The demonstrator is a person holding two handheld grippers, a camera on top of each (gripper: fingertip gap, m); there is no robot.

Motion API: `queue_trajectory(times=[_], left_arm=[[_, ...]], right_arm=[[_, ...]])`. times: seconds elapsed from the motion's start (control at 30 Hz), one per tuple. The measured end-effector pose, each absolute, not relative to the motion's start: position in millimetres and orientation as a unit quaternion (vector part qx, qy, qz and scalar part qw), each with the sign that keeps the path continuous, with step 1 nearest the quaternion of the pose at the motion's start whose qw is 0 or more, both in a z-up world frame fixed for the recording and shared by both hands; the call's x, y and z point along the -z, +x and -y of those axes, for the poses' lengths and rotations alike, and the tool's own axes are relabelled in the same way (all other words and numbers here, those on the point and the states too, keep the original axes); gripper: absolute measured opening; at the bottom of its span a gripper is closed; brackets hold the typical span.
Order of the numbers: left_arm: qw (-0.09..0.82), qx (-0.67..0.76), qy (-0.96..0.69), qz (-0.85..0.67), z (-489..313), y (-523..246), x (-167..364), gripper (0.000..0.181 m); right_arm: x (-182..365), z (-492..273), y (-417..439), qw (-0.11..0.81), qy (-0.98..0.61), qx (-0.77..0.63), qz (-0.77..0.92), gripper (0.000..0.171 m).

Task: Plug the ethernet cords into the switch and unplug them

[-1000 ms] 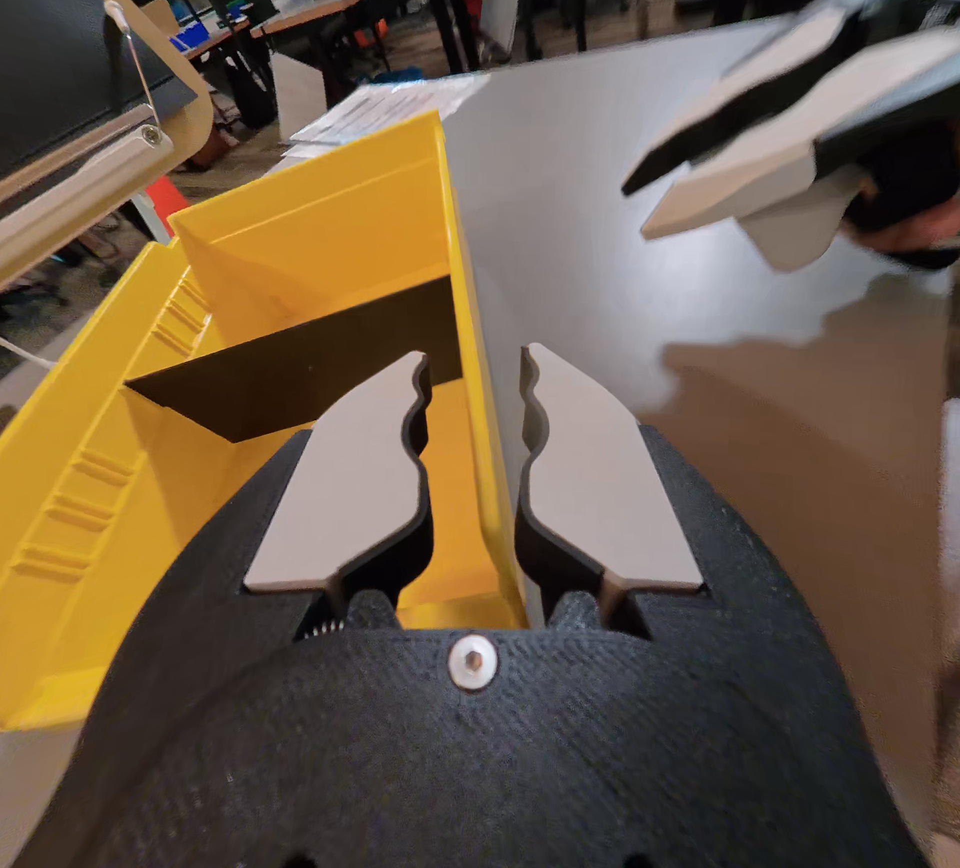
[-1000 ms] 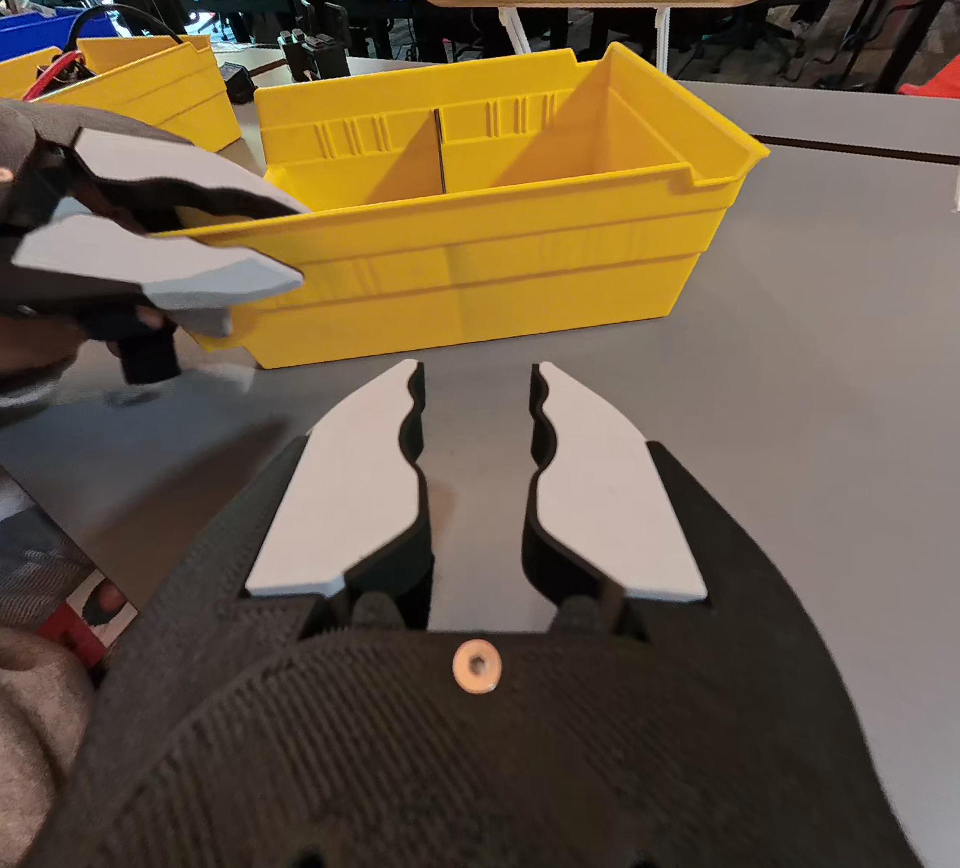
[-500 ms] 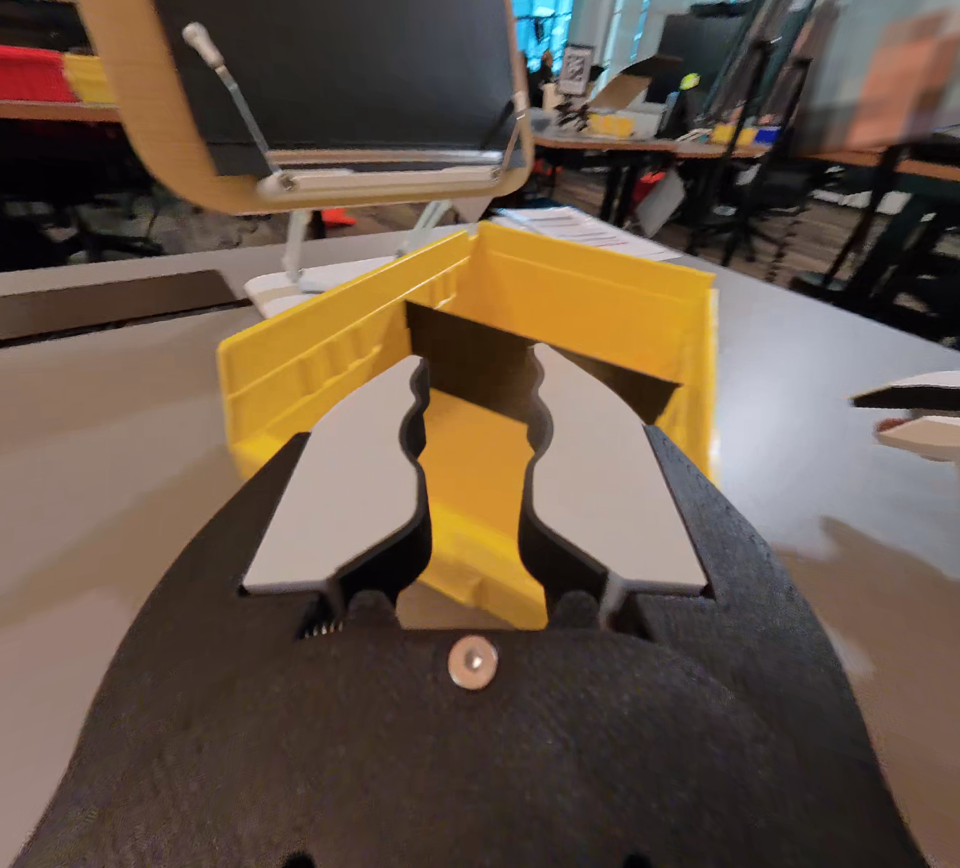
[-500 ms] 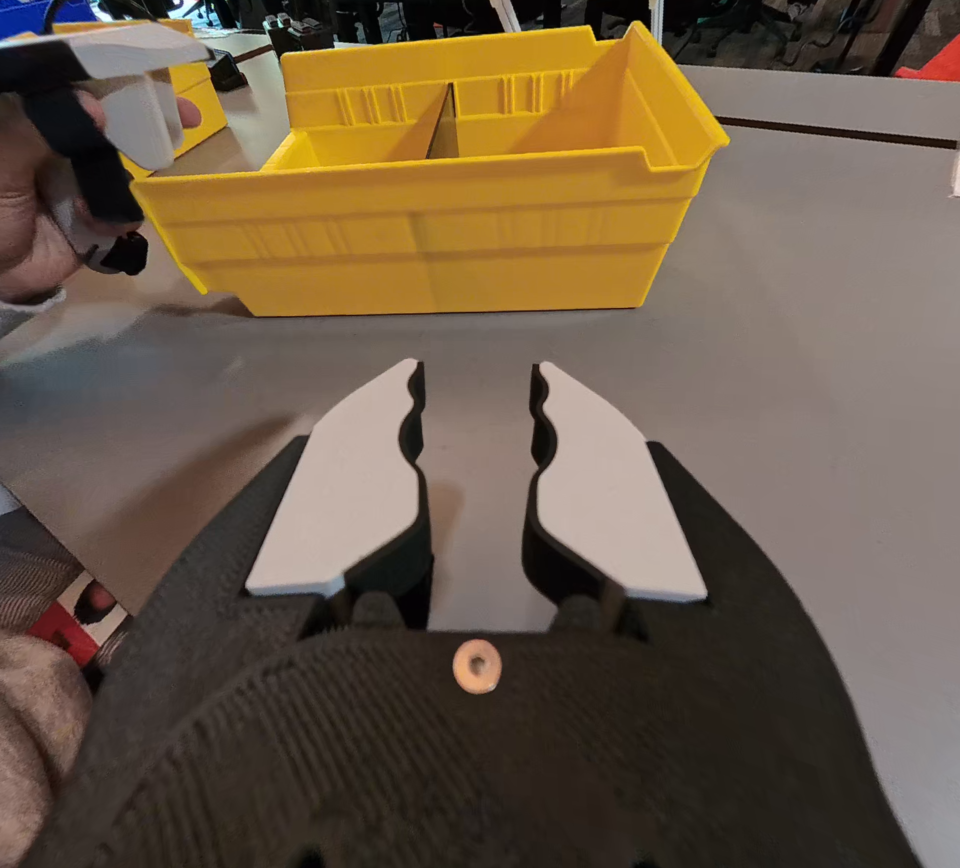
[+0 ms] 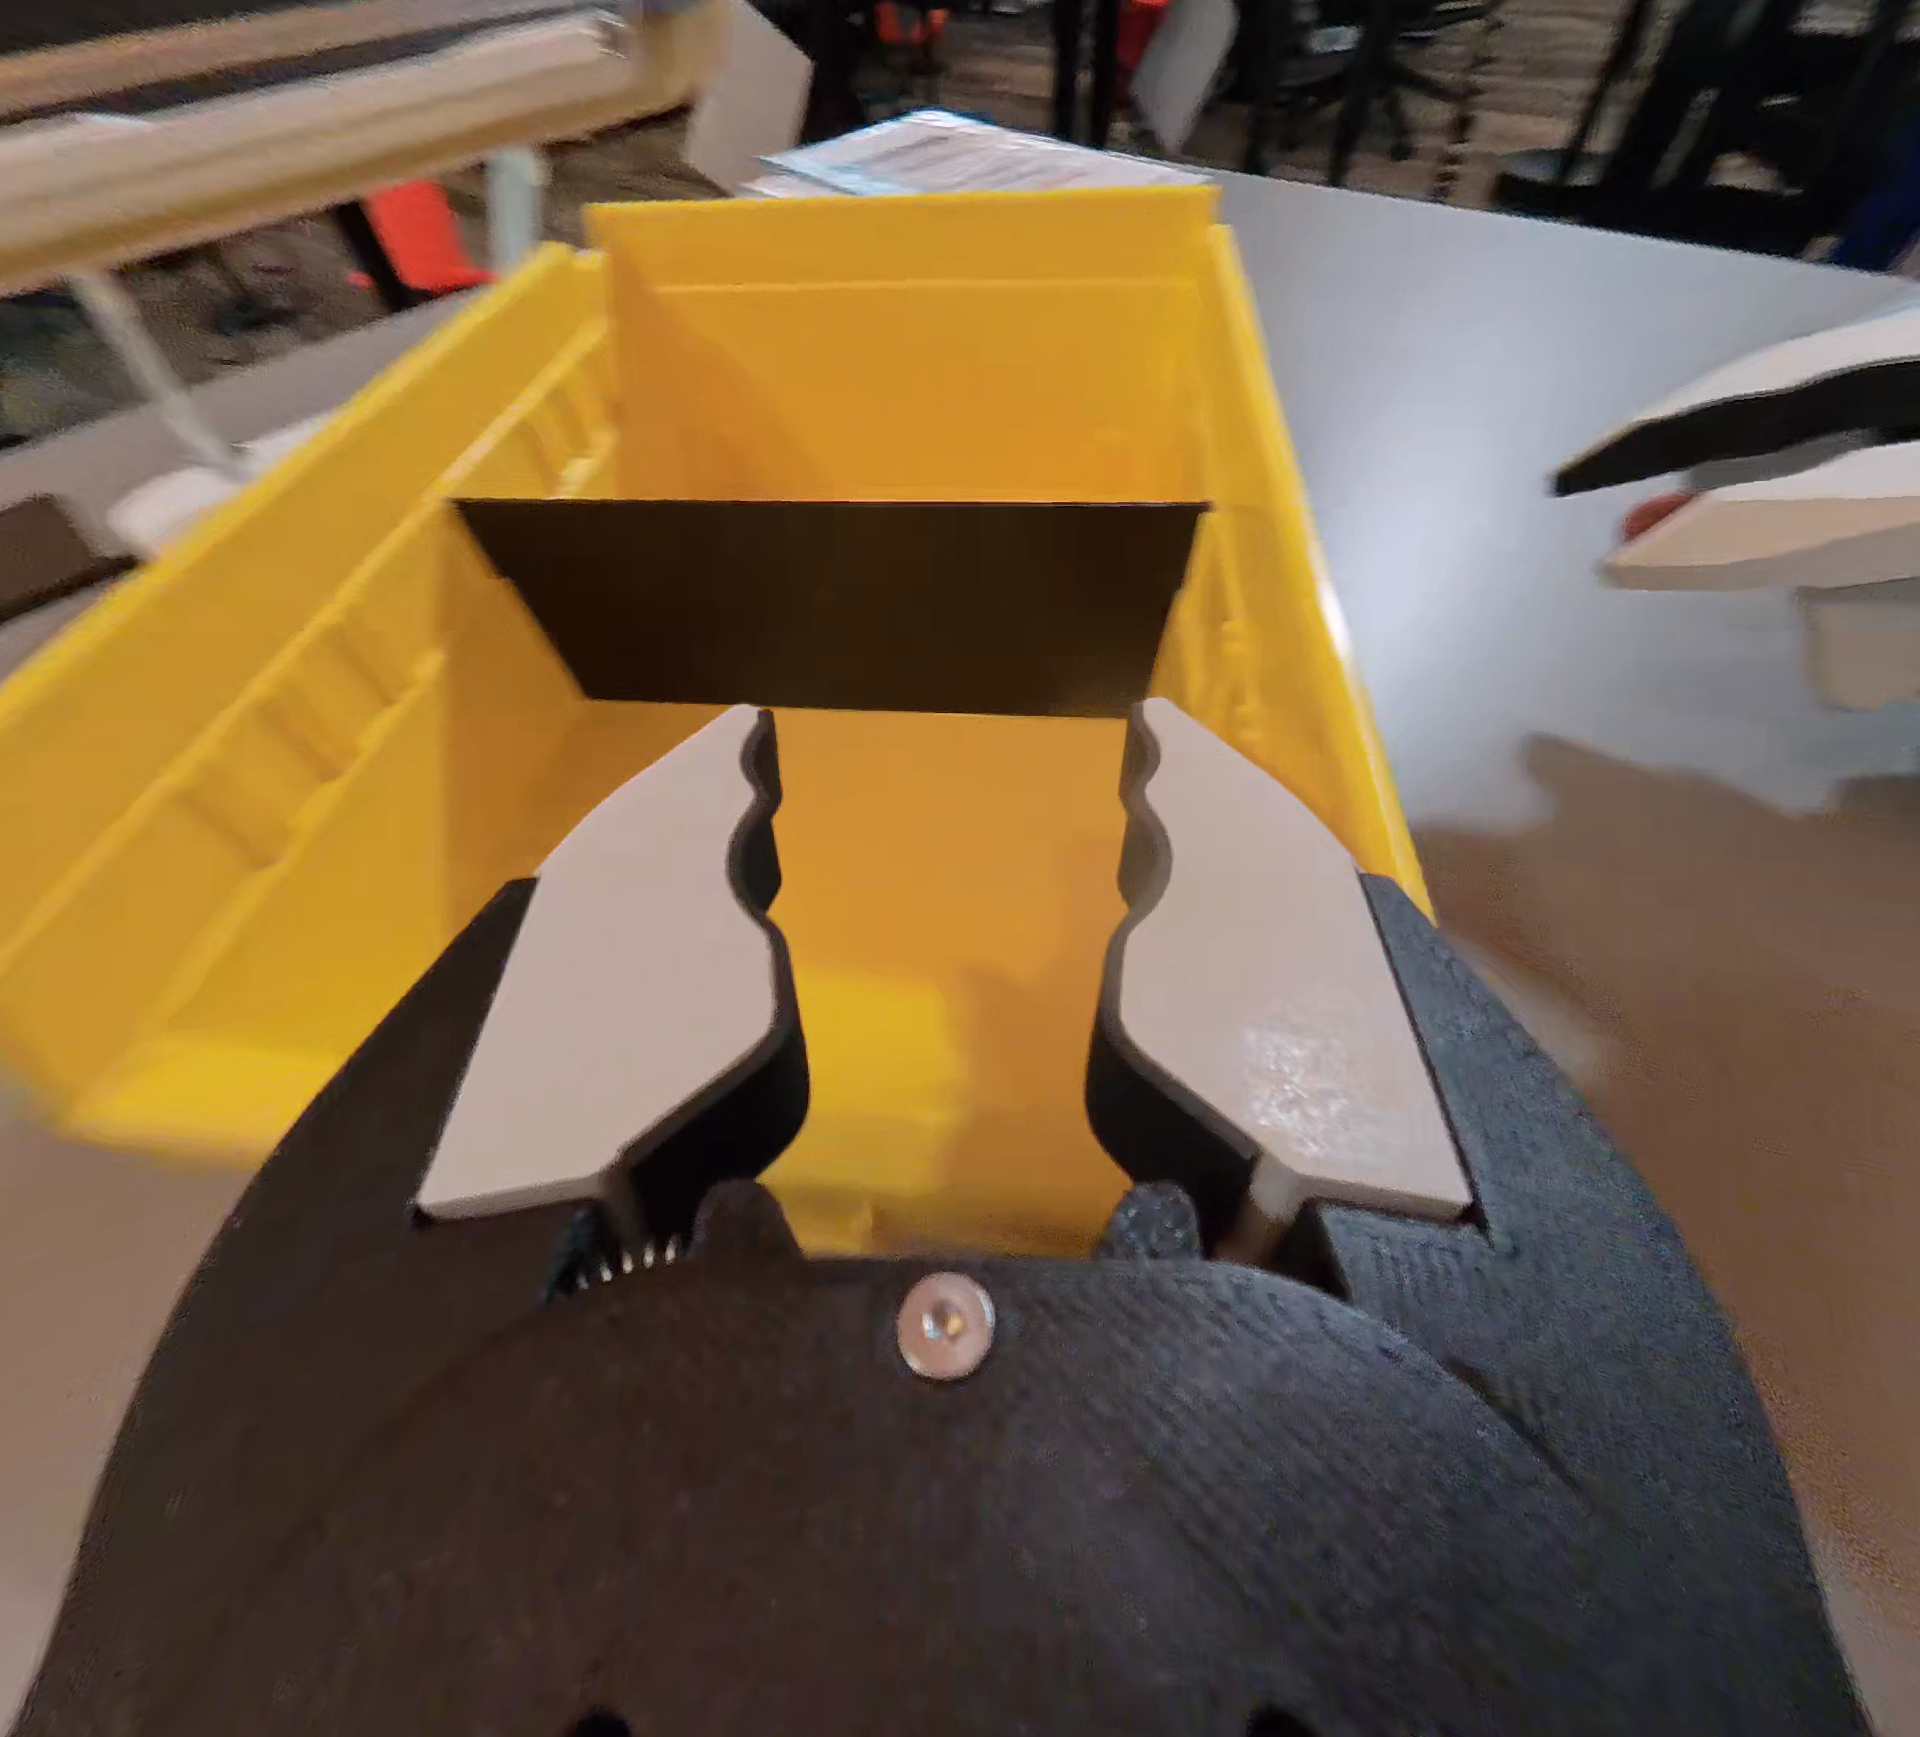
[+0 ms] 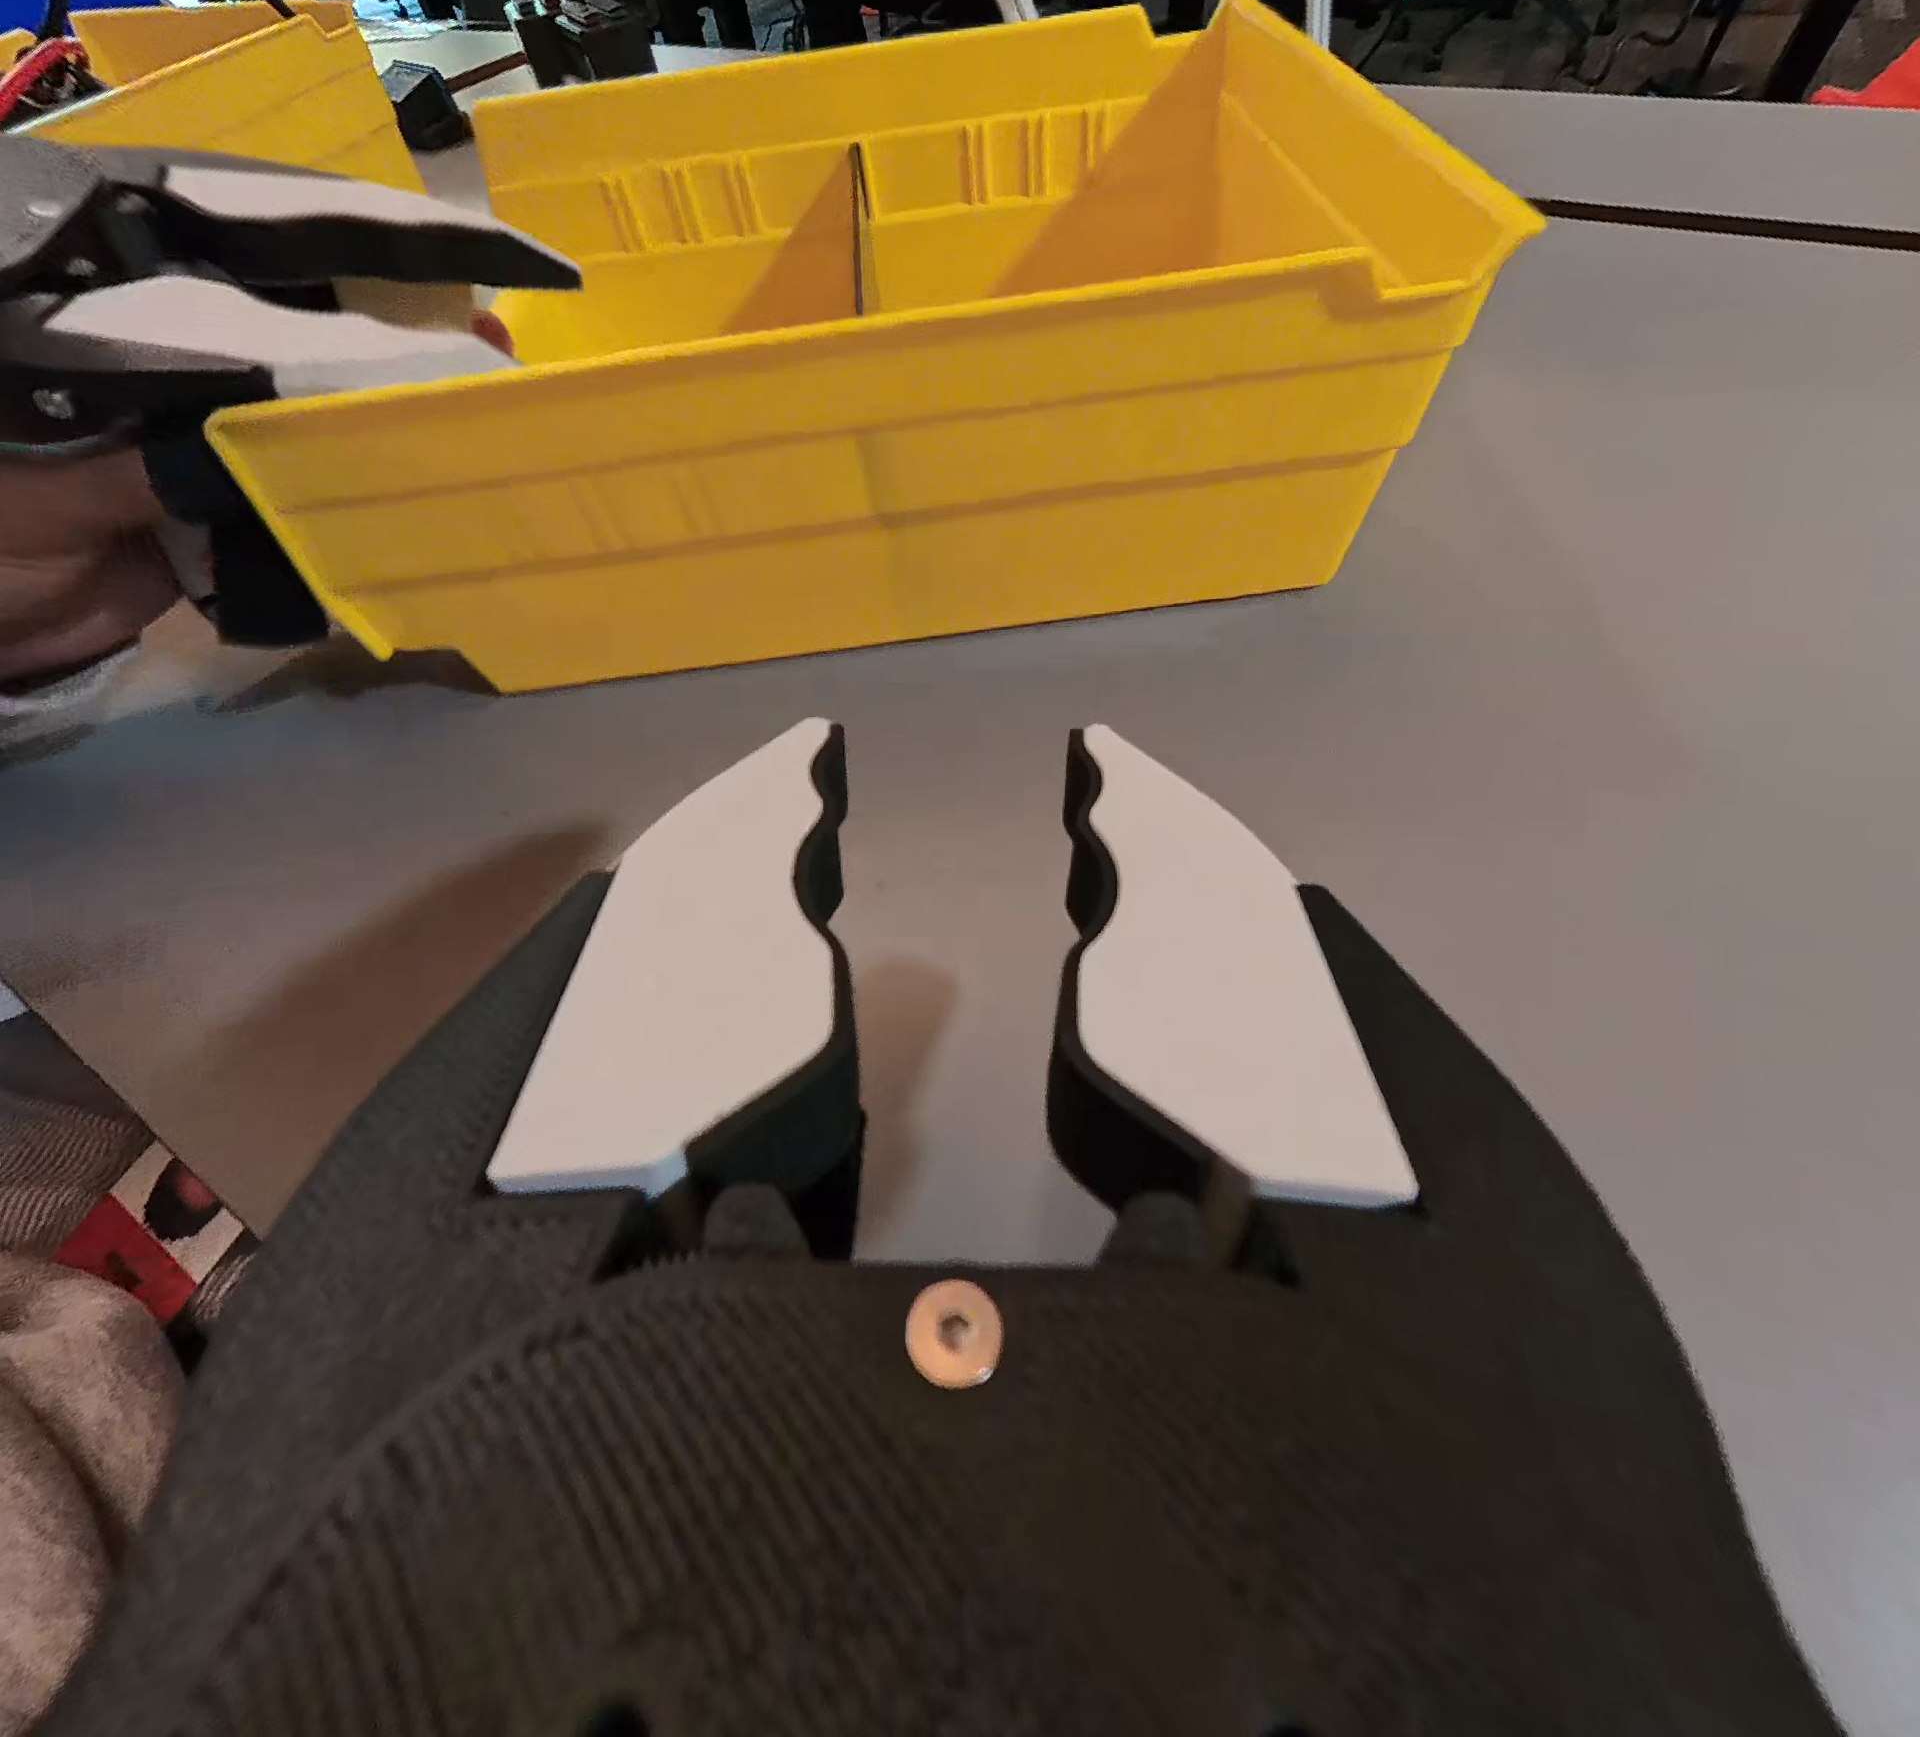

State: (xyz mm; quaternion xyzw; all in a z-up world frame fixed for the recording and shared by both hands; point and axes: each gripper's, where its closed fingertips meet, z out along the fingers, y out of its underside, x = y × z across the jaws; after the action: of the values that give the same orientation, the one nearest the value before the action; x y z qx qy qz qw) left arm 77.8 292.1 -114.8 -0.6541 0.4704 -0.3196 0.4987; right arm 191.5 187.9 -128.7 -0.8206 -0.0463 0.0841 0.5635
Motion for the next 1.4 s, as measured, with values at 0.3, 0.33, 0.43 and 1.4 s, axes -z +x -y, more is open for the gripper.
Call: queue_trajectory(times=[0.3,0.33,0.43,1.4], left_arm=[[0.628,0.232,-0.542,-0.508,-273.2,78.9,77.5,0.051],[0.649,0.221,-0.548,-0.478,-287.7,67.5,68.7,0.054],[0.656,0.225,-0.621,-0.365,-343.6,26.0,62.4,0.073],[0.407,0.408,-0.538,-0.615,-236.4,79.8,126.3,0.033]], right_arm=[[95.9,-183.7,134.9,0.624,-0.769,-0.101,0.096,0.07],[97.5,-183.2,126.6,0.622,-0.769,-0.097,0.11,0.07],[107.3,-182.2,110.4,0.608,-0.775,-0.078,0.155,0.073],[121.1,-157.7,338.8,0.553,-0.827,0.043,-0.091,0.005]])
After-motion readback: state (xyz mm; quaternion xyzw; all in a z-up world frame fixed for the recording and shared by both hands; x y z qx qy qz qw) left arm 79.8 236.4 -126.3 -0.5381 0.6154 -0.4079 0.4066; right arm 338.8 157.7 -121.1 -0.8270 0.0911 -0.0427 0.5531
